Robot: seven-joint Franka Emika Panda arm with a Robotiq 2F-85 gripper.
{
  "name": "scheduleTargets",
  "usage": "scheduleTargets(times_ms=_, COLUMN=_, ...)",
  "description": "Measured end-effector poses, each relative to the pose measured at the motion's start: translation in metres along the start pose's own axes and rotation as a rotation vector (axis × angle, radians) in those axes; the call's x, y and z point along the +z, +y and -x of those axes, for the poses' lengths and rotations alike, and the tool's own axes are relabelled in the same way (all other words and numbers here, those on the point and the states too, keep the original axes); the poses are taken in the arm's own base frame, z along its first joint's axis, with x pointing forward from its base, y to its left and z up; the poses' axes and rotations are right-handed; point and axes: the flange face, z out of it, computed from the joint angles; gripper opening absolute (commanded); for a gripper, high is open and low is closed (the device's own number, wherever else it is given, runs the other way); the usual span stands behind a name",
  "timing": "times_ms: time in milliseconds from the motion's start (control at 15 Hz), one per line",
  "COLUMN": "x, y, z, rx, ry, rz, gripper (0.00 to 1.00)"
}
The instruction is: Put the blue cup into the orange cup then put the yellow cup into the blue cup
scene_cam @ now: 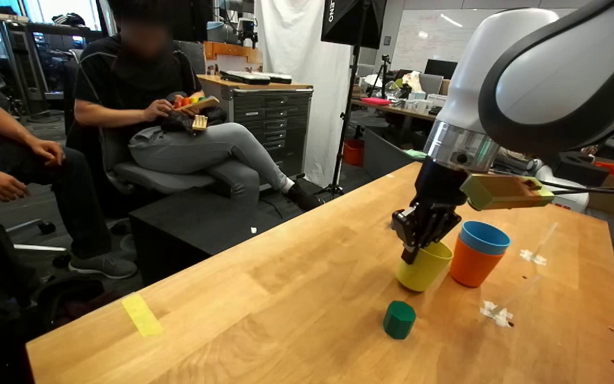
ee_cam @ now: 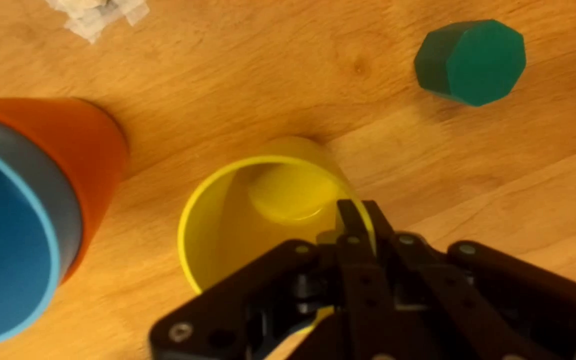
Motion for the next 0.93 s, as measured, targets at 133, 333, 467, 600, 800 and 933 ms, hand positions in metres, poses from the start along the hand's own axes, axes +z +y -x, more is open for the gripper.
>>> scheduleTargets(times_ms=133, x=0.0, y=0.002, z=0.005, rx=-0.027, ry=0.015, rz=-0.002, gripper=0.01)
scheduleTargets(times_ms=333, x=-0.001, y=0.008, z=0.016, rx=-0.066, ry=0.016, rz=0.004, gripper=0.01)
scheduleTargets(times_ms=467, x=-0.003, y=0.011, z=0.025, rx=-0.096, ry=0.011, rz=0.017, gripper=0.01)
scheduleTargets(times_ms=600, x=-0.007, y=0.014, z=0.036, rx=-0.143, ry=0.011, rz=0.042, gripper=0.01)
scheduleTargets(times_ms=800, x=-0.018, y=0.016, z=0.05, rx=-0.213, ry=0.033, rz=0.071, gripper=0.01)
scheduleTargets(times_ms=933, x=-0.028, y=0.017, z=0.06, rx=-0.255, ry=0.046, rz=0.087, gripper=0.01)
